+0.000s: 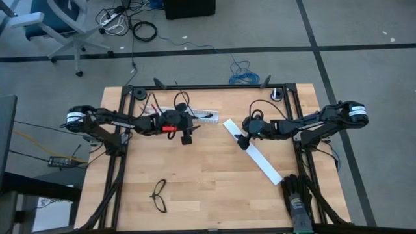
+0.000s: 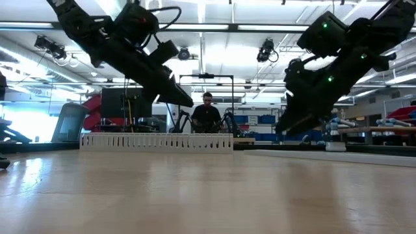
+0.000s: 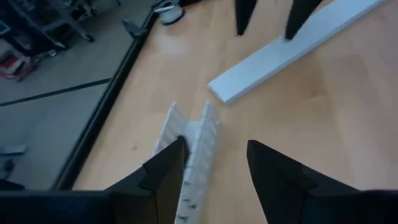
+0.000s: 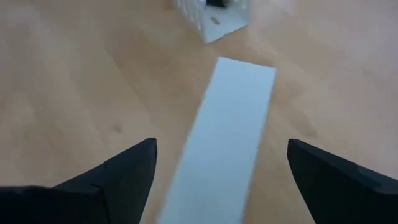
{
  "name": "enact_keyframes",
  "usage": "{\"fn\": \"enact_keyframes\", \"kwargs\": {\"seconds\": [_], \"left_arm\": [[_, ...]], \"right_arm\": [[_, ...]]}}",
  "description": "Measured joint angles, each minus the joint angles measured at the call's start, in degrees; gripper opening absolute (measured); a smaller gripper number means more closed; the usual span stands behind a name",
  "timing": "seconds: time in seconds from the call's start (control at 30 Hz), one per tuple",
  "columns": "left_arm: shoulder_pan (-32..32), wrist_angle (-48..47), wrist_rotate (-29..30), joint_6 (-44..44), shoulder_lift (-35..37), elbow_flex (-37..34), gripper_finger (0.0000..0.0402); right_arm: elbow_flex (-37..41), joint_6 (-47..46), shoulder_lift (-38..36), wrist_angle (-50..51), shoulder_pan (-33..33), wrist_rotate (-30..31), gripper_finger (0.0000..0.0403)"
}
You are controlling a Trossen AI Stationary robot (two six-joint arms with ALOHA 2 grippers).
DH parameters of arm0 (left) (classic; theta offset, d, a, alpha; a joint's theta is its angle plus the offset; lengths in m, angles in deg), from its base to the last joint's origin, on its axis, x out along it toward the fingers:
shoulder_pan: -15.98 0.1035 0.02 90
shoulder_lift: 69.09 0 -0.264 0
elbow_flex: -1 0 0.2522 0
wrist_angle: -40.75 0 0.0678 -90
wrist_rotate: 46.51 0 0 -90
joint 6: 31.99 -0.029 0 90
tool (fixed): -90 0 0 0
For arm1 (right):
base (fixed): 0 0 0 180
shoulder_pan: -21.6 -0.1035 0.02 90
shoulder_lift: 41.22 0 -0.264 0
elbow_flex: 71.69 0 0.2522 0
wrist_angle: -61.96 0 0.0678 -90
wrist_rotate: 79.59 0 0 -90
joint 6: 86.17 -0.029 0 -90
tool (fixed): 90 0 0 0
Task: Ziptie cables
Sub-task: Close the white cable duct lid
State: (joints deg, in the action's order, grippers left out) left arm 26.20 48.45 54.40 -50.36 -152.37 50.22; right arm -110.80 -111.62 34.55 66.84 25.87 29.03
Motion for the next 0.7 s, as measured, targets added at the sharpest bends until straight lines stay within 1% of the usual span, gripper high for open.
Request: {"fn": "enact_keyframes", "kwargs": {"seconds": [0.07,0.17,0.23,0.27,0.4,0.6,0.7], "left_arm": [[2.25,-0.25,-3.5,-2.54,0.0,0.01,0.0188],[6.46,-1.78,-13.86,-3.4,-0.02,1.22,0.0188],[9.12,-3.0,-19.43,-3.99,-0.49,2.24,0.0188],[10.14,-3.01,-20.75,-4.12,-1.04,2.72,0.0188],[13.08,-3.7,-22.13,-4.09,-3.76,4.3,0.0188],[14.94,-8.11,-22.03,-3.96,-9.22,9.49,0.0188],[14.93,-6.56,-17.46,-3.96,-11.46,12.23,0.0188]], "right_arm": [[0.0,-6.53,-0.24,-0.19,-0.38,-0.57,0.0345],[0.0,-15.84,0.03,-0.09,-1.51,-0.63,0.0345],[-0.02,-19.15,0.53,-0.02,-2.59,0.4,0.0345],[-0.02,-19.59,0.81,-0.19,-3.14,1.71,0.0345],[-0.02,-19.11,0.95,-0.35,-4.57,7.85,0.0345],[-0.02,-15.2,0.72,-0.18,-4.59,8.6,0.0345],[-0.02,-12.49,0.73,-0.23,-4.59,8.6,0.0345]]}}
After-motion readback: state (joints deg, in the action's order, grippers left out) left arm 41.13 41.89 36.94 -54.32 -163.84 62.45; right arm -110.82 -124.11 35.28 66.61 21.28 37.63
